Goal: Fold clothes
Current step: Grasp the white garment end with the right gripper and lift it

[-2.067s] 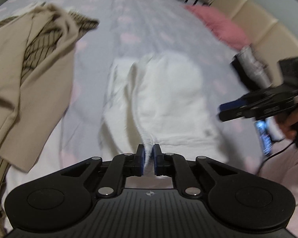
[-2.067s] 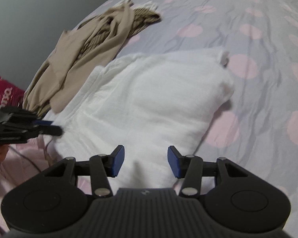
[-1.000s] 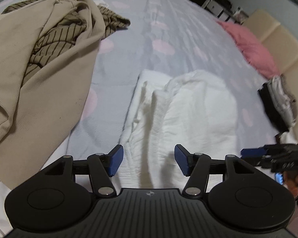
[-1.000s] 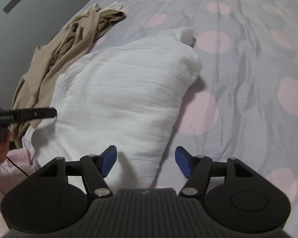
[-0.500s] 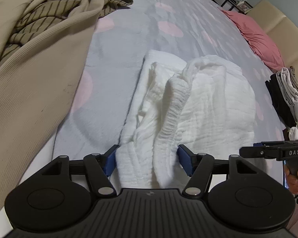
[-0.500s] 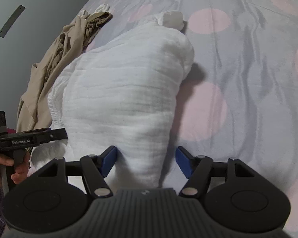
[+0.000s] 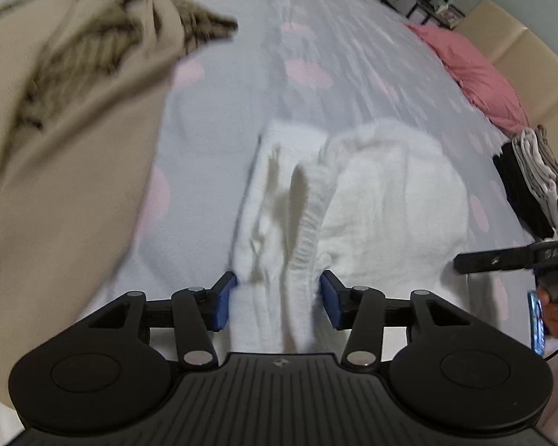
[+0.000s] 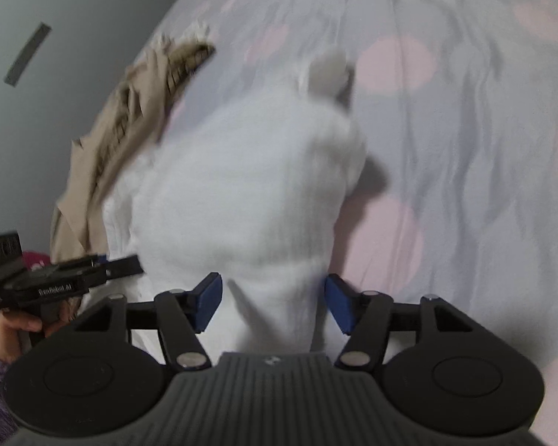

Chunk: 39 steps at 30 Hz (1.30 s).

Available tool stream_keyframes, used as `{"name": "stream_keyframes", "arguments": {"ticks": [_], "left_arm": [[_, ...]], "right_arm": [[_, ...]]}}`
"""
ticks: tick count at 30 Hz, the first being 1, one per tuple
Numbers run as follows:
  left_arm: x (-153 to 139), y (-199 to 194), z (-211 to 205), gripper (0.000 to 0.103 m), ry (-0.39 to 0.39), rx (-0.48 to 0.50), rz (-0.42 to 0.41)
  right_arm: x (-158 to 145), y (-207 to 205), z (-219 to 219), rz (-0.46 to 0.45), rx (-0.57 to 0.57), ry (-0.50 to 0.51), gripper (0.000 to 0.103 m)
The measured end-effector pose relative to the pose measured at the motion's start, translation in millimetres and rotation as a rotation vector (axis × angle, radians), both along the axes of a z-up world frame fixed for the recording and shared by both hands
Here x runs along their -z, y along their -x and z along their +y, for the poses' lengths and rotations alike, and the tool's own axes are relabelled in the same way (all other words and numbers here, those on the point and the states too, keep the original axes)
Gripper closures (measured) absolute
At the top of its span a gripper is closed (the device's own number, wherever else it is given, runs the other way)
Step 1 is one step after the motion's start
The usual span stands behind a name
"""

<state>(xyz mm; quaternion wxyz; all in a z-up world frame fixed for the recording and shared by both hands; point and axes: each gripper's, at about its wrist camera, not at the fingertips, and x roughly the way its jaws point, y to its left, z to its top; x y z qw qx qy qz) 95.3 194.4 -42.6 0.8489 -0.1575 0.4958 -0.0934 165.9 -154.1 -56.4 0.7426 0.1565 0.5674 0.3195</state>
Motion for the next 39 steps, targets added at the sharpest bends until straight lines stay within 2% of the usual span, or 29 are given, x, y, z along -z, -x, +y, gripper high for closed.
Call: {"name": "stream_keyframes", "arguments": {"ticks": [7,10,13,19,21,26,29,31,34,39], "left_arm": [[-48.6,-15.8,-7.8,0.057,-0.089,-0.061,-0.153],[-62.5,-31.1,-26.2,0.057,-0.064,-0.015,-0.196],[-64.2,-46.0,-52.2,0.064,-0.029,0.052,-0.214],[-47.5,-70.2,-91.9,0.071,-0.001,0.15,-0.18],[-39.5,-74.2,-98.8,0.075,0.004,0.182,-0.156],[-21.8,-77.0,-103.1,0.075,0.0,0.208,-0.1],[-13.0,-77.9,-104.7,0.075,-0.009,0.212,-0.074],[-10.6,-79.1,-105.4,0.075,-0.01,0.21,-0.062],[-10.9,-79.6,-103.8,0.075,-0.003,0.202,-0.055],[-7.6,-78.1,-101.4,0.075,0.002,0.185,-0.044]], "right_arm": [[-26.6,-41.1,-15.3,-0.051,0.138,-0.03,0.036],[-27.7,-61.5,-14.4,-0.042,0.169,-0.039,0.036],[-24.5,-80.3,-13.3,-0.024,0.184,-0.052,0.037],[-3.4,-112.4,-6.6,0.063,0.218,-0.106,0.037],[6.1,-120.8,-3.8,0.095,0.229,-0.117,0.037],[31.0,-134.8,0.8,0.169,0.256,-0.146,0.04],[36.2,-138.9,3.7,0.185,0.257,-0.18,0.053],[33.2,-139.5,7.9,0.162,0.23,-0.18,0.081],[19.5,-136.2,12.3,0.092,0.182,-0.17,0.092],[-23.8,-121.1,14.0,-0.065,0.066,-0.208,0.093]]}}
